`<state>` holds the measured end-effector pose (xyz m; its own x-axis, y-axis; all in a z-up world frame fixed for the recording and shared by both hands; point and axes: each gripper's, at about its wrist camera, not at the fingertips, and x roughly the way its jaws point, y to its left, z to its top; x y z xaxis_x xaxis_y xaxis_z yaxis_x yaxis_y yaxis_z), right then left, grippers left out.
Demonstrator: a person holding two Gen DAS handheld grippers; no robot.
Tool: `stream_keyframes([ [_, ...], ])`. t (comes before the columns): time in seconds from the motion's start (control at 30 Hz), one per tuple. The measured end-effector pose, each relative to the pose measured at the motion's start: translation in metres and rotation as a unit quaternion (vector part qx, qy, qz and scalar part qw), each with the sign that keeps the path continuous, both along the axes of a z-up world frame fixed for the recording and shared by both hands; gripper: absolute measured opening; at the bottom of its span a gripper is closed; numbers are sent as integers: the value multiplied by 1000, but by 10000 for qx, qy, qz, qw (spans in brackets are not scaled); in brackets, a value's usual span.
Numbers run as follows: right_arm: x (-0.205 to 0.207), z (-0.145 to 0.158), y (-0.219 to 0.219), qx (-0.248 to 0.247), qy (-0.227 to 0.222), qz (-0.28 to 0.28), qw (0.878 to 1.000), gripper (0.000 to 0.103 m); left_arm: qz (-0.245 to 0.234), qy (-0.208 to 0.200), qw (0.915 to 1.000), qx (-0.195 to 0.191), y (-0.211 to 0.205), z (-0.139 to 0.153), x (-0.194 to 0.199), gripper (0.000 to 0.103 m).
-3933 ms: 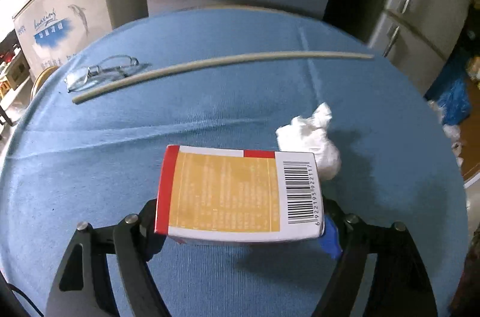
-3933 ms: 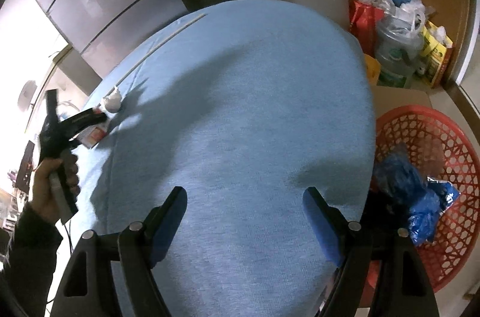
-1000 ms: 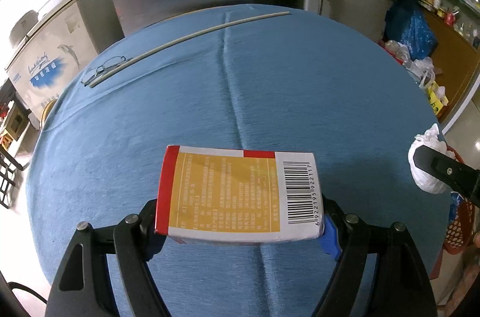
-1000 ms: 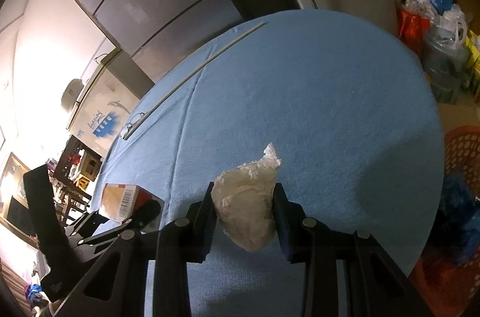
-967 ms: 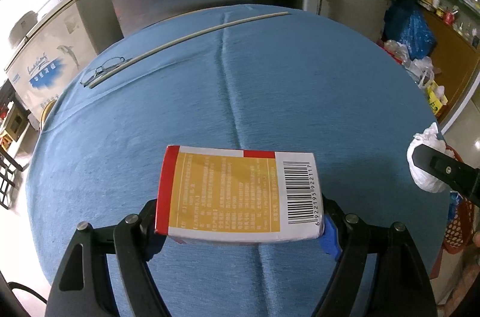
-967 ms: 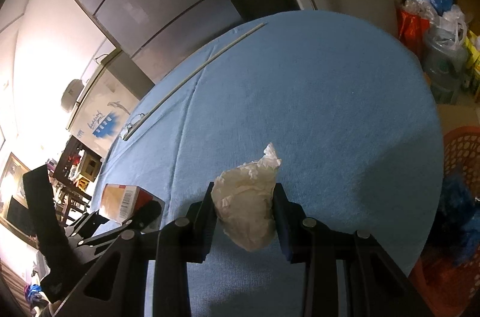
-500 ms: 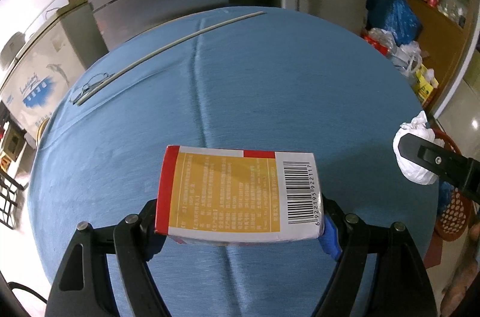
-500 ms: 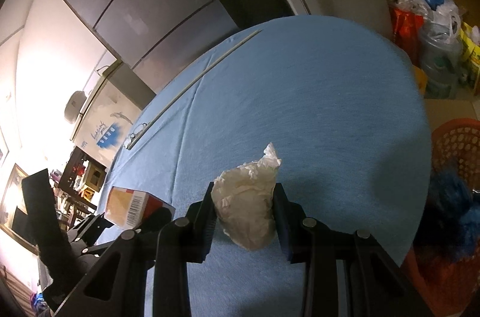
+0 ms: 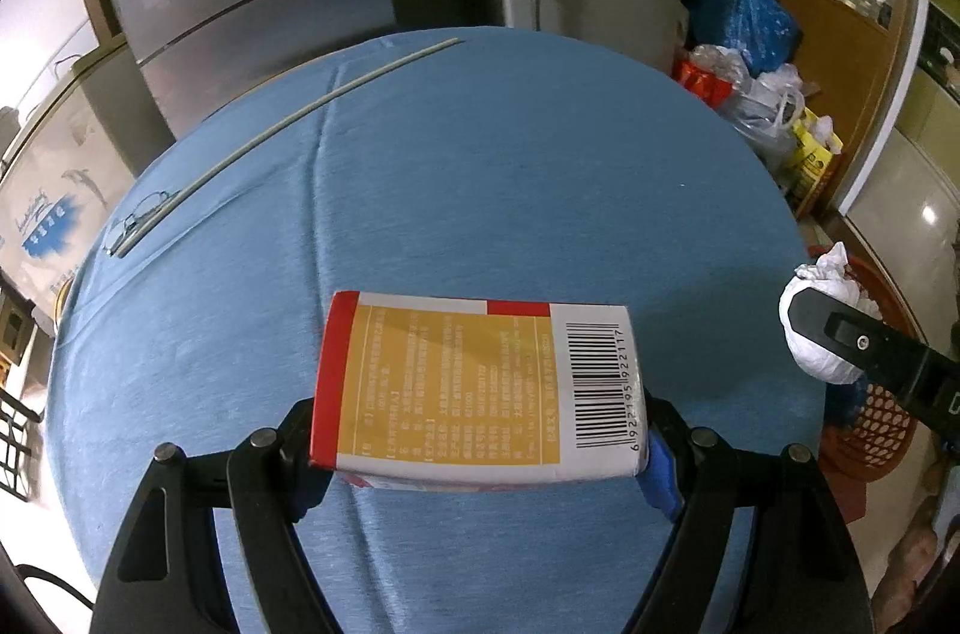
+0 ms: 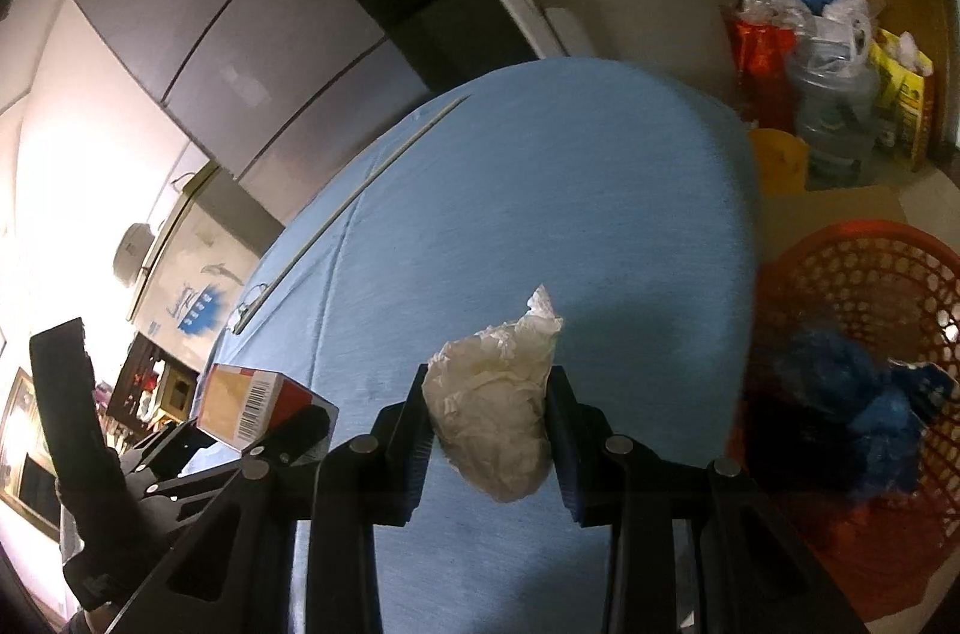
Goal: Collect trash
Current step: 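Lift the box and tissue and carry both over the red basket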
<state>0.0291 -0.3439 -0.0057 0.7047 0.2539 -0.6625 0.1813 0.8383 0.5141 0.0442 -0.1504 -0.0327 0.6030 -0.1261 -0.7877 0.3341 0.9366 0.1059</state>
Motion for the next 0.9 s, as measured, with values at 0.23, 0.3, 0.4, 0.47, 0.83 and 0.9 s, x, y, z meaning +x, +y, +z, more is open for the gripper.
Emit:
stream_keyframes([
  [0.23, -10, 1, -16, -39, -30, -231, 9997, 38, -198, 38, 9998, -49, -22, 4, 5, 82],
  [0.3, -13, 2, -21, -65, -41, -312, 9995, 38, -262, 42, 9996, -48, -32, 6, 9, 82],
  [0.4, -20, 1, -31, -106, -13, -470, 9988, 38, -340, 112, 9993, -79, -44, 6, 14, 82],
  [0.47, -24, 0, -39, -137, 27, -573, 9983, 38, -409, 110, 9991, -69, -53, 6, 16, 82],
  [0.83, -48, 2, -80, -311, 154, -1176, 9925, 38, -732, 192, 9971, -47, -85, 3, 21, 82],
  [0.9, -51, 2, -86, -340, 165, -1254, 9914, 38, -774, 197, 9968, -54, -90, 4, 21, 82],
])
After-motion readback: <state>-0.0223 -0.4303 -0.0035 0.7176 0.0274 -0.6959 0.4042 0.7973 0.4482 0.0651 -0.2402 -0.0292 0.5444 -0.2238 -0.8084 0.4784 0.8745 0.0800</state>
